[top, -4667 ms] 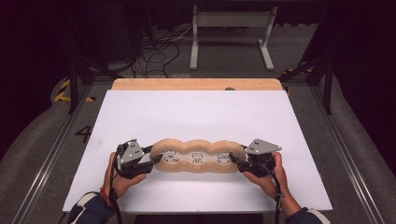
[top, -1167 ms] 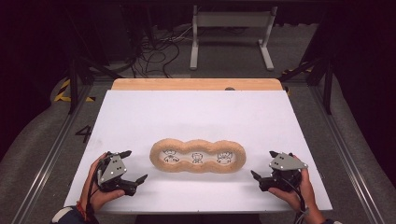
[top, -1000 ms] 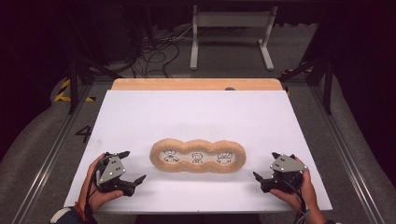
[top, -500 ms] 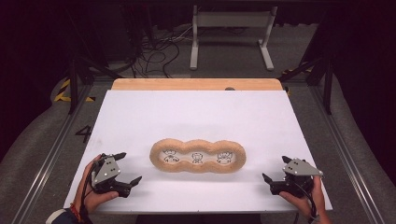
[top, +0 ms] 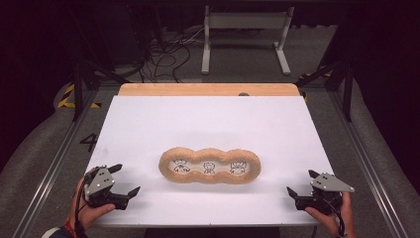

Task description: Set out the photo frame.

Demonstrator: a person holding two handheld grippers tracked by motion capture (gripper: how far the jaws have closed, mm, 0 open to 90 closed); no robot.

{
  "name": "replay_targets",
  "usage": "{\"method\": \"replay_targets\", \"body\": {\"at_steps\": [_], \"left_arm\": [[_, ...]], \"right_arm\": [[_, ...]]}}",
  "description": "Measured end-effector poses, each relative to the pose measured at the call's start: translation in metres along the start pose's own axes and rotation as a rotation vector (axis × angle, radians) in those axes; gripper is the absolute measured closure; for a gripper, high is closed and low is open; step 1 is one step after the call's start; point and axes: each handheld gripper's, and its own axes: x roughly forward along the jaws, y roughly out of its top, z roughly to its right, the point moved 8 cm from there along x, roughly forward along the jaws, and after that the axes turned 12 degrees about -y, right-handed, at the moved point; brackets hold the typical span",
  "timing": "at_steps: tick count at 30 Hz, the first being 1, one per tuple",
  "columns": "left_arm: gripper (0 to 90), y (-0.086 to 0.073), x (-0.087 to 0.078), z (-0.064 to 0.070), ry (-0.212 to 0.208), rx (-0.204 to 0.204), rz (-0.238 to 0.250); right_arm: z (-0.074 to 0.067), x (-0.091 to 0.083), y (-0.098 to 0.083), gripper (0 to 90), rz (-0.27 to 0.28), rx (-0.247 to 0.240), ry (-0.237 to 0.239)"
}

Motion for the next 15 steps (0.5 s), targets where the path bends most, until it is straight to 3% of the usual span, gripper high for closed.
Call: {"method": "replay_targets", "body": {"at_steps": [5, 10, 15], "left_arm": [[5.0, -0.008, -0.008, -0.005, -0.003, -0.029, 0.010], [5.2, -0.011, -0.013, -0.007, 0.022, -0.027, 0.005], [5.3, -0.013, -0.018, -0.011, 0.022, -0.068, 0.040]], "right_arm": [[0.006, 0.000, -0.009, 7.8, -0.009, 0.031, -0.003], [0.013, -0.005, -0.005, 8.1, 0.033, 0.054, -0.019], [0.012, -0.004, -0.007, 8.0, 0.024, 0.044, -0.020]]}}
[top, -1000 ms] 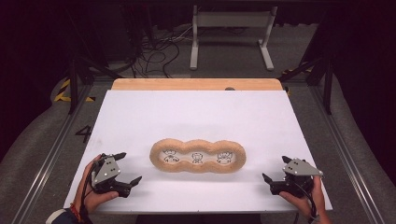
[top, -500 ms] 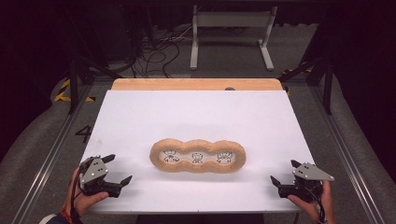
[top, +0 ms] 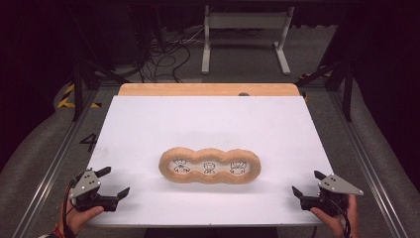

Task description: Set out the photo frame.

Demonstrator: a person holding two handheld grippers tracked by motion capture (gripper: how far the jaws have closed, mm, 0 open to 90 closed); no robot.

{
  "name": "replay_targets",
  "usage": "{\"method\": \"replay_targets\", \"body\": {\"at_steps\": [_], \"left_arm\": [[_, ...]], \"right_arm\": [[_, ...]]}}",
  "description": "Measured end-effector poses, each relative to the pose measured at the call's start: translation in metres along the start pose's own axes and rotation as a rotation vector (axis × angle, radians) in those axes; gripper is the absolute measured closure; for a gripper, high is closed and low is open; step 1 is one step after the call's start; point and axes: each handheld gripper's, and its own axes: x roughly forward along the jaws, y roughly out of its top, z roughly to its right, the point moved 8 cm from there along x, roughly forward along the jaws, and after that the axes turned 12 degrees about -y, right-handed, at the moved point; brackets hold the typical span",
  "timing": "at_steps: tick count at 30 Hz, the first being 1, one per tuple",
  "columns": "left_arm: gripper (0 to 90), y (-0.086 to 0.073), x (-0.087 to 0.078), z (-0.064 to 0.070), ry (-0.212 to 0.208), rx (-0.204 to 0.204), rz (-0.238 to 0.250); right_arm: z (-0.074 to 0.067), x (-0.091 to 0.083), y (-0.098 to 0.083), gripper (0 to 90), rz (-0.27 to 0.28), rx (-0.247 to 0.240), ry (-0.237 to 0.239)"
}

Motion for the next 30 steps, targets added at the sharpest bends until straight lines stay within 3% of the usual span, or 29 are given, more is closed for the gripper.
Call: {"method": "replay_targets", "body": {"at_steps": [16, 19, 30], "left_arm": [[5.3, -0.001, 0.010, 0.011, -0.045, 0.034, -0.034], [5.4, 0.000, 0.010, 0.010, -0.024, 0.032, -0.031], [5.5, -0.001, 0.016, 0.009, -0.031, 0.035, -0.053]], "right_arm": [[-0.002, 0.001, -0.001, 7.9, -0.017, -0.008, -0.001], [-0.003, 0.002, -0.001, 7.9, -0.018, -0.012, -0.001], [-0.001, 0.002, -0.002, 8.0, -0.017, -0.015, -0.012]]}}
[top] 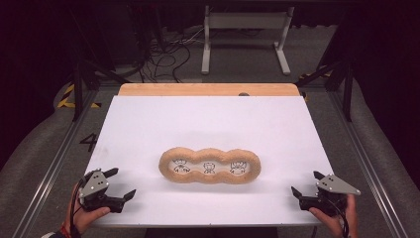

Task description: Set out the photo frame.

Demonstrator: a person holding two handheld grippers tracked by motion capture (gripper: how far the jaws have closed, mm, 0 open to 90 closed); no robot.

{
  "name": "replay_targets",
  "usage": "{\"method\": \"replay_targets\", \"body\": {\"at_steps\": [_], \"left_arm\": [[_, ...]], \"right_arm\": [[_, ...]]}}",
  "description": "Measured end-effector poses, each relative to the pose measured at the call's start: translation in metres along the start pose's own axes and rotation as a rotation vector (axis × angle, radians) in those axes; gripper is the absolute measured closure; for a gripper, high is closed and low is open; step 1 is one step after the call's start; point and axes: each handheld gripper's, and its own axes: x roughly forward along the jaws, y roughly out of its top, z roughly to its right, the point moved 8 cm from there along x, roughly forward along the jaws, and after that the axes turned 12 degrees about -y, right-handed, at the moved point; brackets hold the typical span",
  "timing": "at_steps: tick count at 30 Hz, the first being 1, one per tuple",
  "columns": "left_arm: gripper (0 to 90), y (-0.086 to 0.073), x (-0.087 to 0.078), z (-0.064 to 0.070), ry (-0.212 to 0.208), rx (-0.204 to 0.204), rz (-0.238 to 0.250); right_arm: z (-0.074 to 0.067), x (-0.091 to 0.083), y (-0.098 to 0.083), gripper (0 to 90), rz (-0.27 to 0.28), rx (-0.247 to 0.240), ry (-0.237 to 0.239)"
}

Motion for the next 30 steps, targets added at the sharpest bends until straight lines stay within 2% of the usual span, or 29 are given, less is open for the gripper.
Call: {"method": "replay_targets", "body": {"at_steps": [5, 8, 15, 21, 24, 28, 30], "left_arm": [[5.5, 0.003, 0.003, -0.001, -0.014, -0.003, 0.012], [5.5, 0.004, 0.004, -0.001, -0.015, 0.009, 0.008], [5.5, 0.004, 0.009, -0.005, -0.019, -0.012, 0.006], [5.6, 0.007, 0.015, -0.006, -0.029, -0.028, -0.001], [5.7, 0.008, 0.014, -0.006, -0.031, -0.019, 0.003], [5.9, 0.007, 0.014, -0.009, -0.036, -0.057, 0.020], [6.1, 0.009, 0.013, -0.007, -0.037, -0.040, 0.022]], "right_arm": [[0.002, -0.002, -0.002, 7.8, -0.003, 0.001, -0.013], [0.004, -0.004, -0.003, 7.7, -0.006, 0.010, -0.020], [0.003, -0.005, -0.004, 7.8, -0.009, -0.010, -0.025], [0.007, -0.009, -0.008, 7.8, -0.015, 0.011, -0.029], [0.009, -0.009, -0.008, 7.9, -0.015, 0.030, -0.034], [0.010, -0.007, -0.010, 8.0, -0.022, 0.042, -0.028], [0.011, -0.006, -0.009, 8.2, -0.024, 0.053, -0.030]]}}
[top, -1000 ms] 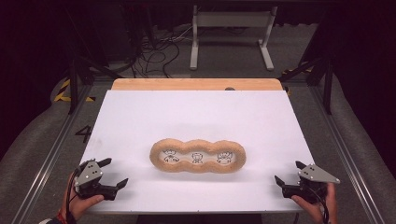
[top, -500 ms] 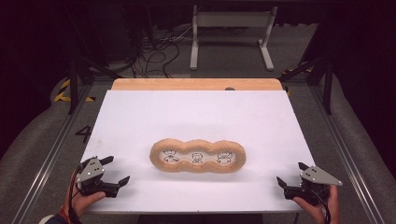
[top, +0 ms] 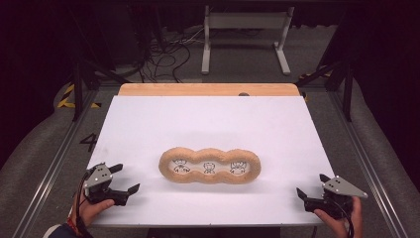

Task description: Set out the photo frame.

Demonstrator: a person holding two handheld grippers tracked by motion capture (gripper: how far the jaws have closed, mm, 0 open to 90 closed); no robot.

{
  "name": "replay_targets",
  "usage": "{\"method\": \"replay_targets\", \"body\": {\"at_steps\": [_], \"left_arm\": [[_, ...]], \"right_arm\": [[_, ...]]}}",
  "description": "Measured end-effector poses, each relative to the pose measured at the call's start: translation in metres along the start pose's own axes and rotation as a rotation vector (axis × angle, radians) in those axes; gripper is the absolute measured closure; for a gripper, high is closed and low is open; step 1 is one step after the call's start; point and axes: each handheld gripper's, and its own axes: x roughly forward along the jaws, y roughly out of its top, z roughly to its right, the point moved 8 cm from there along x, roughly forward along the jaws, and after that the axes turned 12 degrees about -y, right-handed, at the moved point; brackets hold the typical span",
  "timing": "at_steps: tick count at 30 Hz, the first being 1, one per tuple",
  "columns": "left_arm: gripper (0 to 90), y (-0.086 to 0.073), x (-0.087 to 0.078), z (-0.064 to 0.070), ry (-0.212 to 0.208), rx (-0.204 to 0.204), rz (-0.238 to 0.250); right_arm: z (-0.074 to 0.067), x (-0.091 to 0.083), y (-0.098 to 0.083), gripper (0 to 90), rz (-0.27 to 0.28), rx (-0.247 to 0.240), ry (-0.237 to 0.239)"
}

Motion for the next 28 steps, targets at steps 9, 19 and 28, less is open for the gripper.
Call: {"method": "replay_targets", "body": {"at_steps": [9, 19, 28], "left_arm": [[6.0, 0.001, -0.010, 0.008, 0.020, 0.022, 0.027], [5.9, 0.002, -0.010, 0.009, 0.012, 0.028, 0.030], [6.0, 0.004, -0.005, 0.006, 0.014, 0.025, 0.016]], "right_arm": [[-0.011, -0.003, 0.007, 8.1, 0.007, -0.027, 0.014], [-0.013, -0.001, 0.007, 8.1, 0.004, -0.030, 0.016], [-0.013, -0.003, 0.005, 7.5, 0.007, -0.036, 0.024]]}}
